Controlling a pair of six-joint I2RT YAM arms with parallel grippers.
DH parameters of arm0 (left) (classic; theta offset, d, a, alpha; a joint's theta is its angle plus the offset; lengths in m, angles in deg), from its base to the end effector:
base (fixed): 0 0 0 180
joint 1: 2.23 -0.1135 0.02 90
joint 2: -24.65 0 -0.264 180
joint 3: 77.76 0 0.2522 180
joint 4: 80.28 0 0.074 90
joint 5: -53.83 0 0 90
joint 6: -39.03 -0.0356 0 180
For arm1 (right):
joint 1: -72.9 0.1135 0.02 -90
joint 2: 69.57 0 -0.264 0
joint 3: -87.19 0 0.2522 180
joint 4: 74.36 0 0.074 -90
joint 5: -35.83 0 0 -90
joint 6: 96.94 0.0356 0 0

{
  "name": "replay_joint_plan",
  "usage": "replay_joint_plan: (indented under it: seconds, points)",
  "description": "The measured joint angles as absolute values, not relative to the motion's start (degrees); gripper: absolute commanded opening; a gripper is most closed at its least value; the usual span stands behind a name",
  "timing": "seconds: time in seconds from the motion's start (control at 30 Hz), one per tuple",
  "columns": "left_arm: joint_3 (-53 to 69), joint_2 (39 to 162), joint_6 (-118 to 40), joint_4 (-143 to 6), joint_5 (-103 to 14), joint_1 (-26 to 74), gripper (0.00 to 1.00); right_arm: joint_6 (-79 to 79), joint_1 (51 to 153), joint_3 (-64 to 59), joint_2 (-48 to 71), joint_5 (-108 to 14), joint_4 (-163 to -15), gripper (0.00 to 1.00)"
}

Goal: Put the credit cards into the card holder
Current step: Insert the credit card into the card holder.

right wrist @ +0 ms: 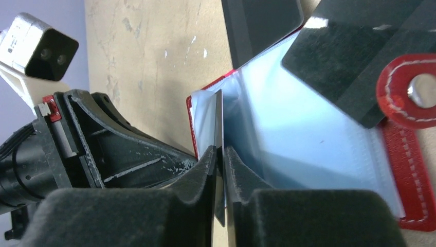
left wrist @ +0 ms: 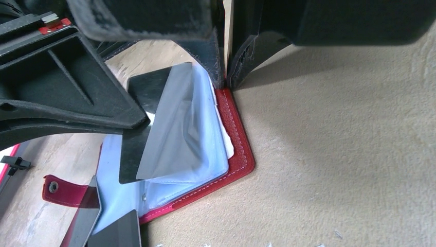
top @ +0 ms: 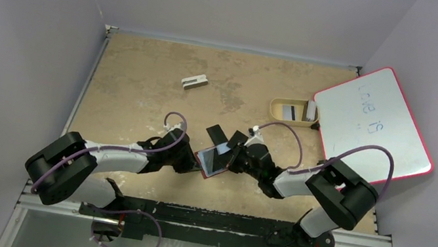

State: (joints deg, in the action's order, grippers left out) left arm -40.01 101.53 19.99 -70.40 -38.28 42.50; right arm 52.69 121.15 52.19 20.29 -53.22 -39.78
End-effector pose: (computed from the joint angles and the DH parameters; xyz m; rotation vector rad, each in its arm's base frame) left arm 0.1608 -0.1611 0.1287 -0.5854 2.5933 -0.8673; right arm 0.1776 0.1998 0.1333 0.2004 2.1358 1.2184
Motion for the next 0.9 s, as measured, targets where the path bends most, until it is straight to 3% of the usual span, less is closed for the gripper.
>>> replay_joint_plan:
  seconds: [0.17, 0.27, 0.47, 0.7, 0.9]
  points:
    - [-40.0, 101.9, 20.0, -71.1, -38.3, 42.8, 0.06, 50.3, 121.3, 51.3, 18.7, -53.8, -45.9, 0.42]
    - [-39.6, 101.9, 20.0, -70.4, -38.1, 42.9, 0.06, 46.9, 121.3, 48.4, 14.9, -55.5, -53.7, 0.47]
    - [-38.0, 101.1, 19.6, -65.9, -36.8, 42.9, 0.06, 41.0, 121.3, 42.6, 11.2, -57.7, -61.8, 0.46]
    - [-35.7, 101.1, 18.5, -62.5, -35.7, 42.9, 0.07, 37.8, 121.3, 41.6, 14.9, -57.6, -66.4, 0.41]
    - [-34.8, 101.1, 18.4, -61.7, -35.4, 42.9, 0.07, 36.8, 121.2, 41.2, 15.8, -58.1, -68.0, 0.28]
